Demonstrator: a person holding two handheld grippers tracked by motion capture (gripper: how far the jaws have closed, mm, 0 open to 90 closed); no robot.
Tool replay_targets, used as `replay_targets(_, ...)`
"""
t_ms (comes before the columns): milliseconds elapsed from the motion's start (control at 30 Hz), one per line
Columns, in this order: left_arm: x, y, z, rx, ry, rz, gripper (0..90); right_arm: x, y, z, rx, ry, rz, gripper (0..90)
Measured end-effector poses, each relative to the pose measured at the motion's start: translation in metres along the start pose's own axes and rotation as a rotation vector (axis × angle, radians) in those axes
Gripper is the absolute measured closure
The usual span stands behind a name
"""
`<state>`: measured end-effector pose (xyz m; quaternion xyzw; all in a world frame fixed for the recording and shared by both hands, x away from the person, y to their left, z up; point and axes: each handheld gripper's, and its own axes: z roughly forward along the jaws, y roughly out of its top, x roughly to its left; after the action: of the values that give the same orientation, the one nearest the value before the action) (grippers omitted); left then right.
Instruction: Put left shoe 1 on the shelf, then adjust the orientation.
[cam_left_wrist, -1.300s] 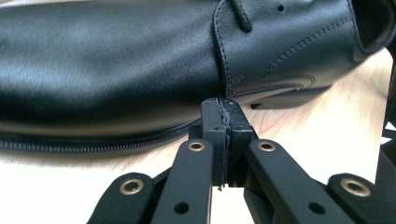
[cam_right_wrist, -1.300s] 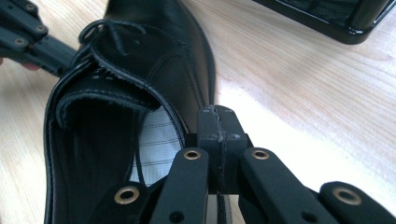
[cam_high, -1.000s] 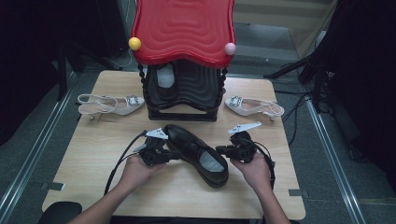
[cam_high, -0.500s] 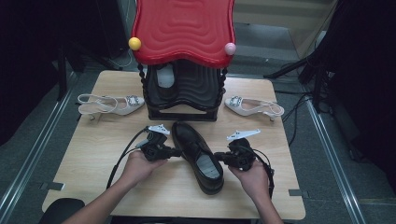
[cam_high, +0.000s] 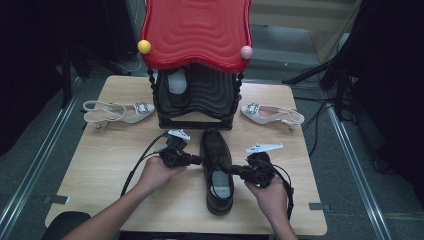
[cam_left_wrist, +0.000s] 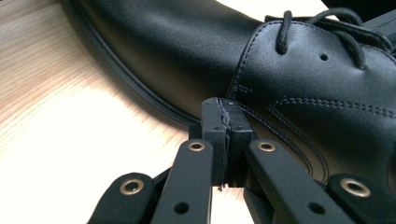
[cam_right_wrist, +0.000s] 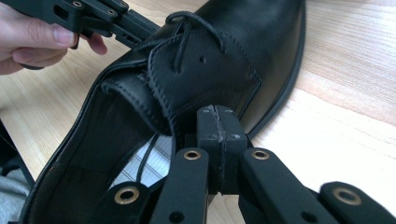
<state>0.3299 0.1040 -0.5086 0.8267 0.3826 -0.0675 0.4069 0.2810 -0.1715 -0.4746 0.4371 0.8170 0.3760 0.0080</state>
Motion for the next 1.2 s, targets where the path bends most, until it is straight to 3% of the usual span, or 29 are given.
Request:
replay_targets(400, 0.005, 0.002, -0.001, 0.006, -0.019, -0.004, 89.2, -0.004, 0.001, 0.002, -0.006, 0.001, 0.019, 90.0)
replay_targets(600, 0.005, 0.011, -0.021, 0.003, -0.055, 0.004, 76.5, -0.006, 0.008, -0.009, -0.002, 0.014, 0.069, 89.1)
replay_targets(733, 0.0, 0.02, -0.034, 0.006, -0.051, 0.03, 67.4, 0.0, 0.015, -0.021, 0.007, 0.003, 0.076, 85.1)
replay_targets(767, 0.0, 0.023, -0.038, 0.01, -0.069, 0.036, 65.6, 0.002, 0.016, -0.024, 0.014, 0.006, 0.08, 84.0)
replay_targets(867, -0.005, 0.031, -0.049, 0.01, -0.064, 0.049, 58.0, 0.01, 0.019, -0.03, 0.026, 0.036, 0.098, 78.1)
replay_targets(1000, -0.01, 0.041, -0.067, -0.004, -0.058, 0.09, 59.2, 0.023, 0.02, -0.028, 0.068, 0.055, 0.101, 76.2)
replay_targets(1200, -0.013, 0.056, -0.091, -0.038, -0.033, 0.134, 79.6, 0.036, 0.025, -0.021, 0.097, 0.086, 0.107, 75.0)
